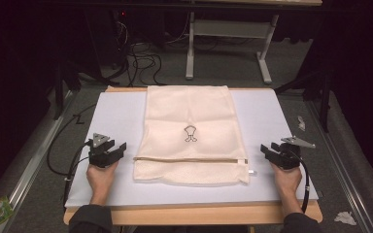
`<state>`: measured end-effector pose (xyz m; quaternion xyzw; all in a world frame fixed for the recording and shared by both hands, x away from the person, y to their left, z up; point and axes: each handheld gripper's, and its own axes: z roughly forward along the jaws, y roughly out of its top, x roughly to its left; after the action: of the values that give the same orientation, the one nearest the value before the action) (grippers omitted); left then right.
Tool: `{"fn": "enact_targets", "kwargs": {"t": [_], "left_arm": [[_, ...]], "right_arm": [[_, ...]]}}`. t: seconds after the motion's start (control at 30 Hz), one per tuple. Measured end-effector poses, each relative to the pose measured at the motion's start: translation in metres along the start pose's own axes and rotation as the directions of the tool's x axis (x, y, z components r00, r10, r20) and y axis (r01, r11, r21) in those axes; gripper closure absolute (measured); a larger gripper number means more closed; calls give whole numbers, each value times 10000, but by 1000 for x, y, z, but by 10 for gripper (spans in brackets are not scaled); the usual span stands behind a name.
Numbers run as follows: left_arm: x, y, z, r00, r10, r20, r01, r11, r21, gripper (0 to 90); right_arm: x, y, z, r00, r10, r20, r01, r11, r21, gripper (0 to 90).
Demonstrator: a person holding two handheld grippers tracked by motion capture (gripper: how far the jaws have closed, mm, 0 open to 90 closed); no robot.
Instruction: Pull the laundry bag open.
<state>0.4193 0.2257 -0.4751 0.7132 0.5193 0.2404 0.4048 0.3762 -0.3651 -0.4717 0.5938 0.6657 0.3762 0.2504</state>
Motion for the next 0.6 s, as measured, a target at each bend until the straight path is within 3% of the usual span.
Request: {"fn": "enact_targets", "kwargs": {"t": [0.3,0.43,0.6], "left_arm": [[-5,-4,7,9996,265,-106,-264,9996,35,466],[-6,-5,7,9994,314,-151,-314,9995,-3,463],[-8,-6,6,9985,479,-281,-481,9988,-56,456]], "right_arm": [[2,-3,3,9996,-255,73,256,9997,-15,496],[1,-4,3,10000,-7,70,8,10000,-89,488],[2,-6,0,9998,-32,204,43,9986,-522,474]]}}
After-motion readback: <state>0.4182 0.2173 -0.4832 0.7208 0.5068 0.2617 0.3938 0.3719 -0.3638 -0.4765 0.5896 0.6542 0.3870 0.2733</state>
